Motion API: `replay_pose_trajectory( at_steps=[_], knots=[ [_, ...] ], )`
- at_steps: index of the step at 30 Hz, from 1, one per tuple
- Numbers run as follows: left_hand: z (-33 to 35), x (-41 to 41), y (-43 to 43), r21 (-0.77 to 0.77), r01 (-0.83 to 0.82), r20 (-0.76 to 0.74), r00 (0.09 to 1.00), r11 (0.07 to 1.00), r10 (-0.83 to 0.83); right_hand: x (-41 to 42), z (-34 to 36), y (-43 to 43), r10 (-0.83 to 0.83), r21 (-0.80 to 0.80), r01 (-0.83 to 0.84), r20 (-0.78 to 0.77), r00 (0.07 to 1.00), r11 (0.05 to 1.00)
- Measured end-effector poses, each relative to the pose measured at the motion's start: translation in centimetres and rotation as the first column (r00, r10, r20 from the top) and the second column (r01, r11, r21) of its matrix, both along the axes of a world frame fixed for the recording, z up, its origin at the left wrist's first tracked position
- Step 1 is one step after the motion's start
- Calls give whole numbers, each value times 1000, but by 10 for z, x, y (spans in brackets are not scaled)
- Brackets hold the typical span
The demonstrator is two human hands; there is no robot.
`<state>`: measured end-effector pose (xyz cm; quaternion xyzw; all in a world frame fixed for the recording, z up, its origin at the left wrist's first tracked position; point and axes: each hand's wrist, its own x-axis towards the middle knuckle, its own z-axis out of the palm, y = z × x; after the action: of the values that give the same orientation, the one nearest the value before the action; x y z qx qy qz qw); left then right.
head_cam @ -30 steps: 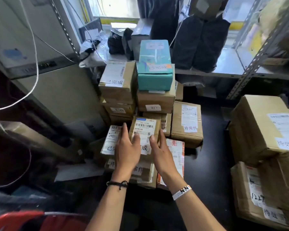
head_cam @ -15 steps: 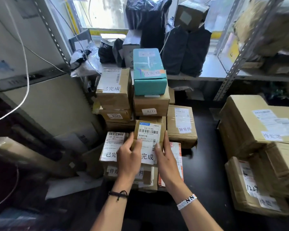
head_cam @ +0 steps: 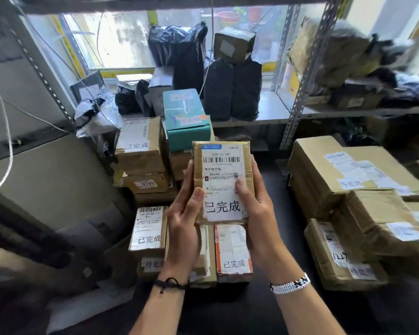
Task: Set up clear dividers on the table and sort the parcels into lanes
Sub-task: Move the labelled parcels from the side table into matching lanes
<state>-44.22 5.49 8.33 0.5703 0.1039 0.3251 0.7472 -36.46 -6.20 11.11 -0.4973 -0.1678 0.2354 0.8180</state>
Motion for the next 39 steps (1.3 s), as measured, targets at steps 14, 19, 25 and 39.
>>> replay_pose_trajectory(
  at_steps=[14, 19, 25, 39],
  knots=[
    [17, 3, -31, -101, -41, 28, 999, 994, 44, -7, 0, -20, -88, 43, 86, 62, 994, 995],
    [19, 3, -35, -132, -33, 55, 998, 991, 41, -6, 0, -21, -92, 31, 89, 99, 991, 996],
    [14, 12, -38, -150, -57, 61, 996, 987, 66, -1, 1, -28, -97, 22, 95, 89, 991, 995],
    [10, 36, -49, -71, -85, 66, 994, 994, 90, 18, 7, -41, -107, 66, 104, 55, 993, 992]
  ],
)
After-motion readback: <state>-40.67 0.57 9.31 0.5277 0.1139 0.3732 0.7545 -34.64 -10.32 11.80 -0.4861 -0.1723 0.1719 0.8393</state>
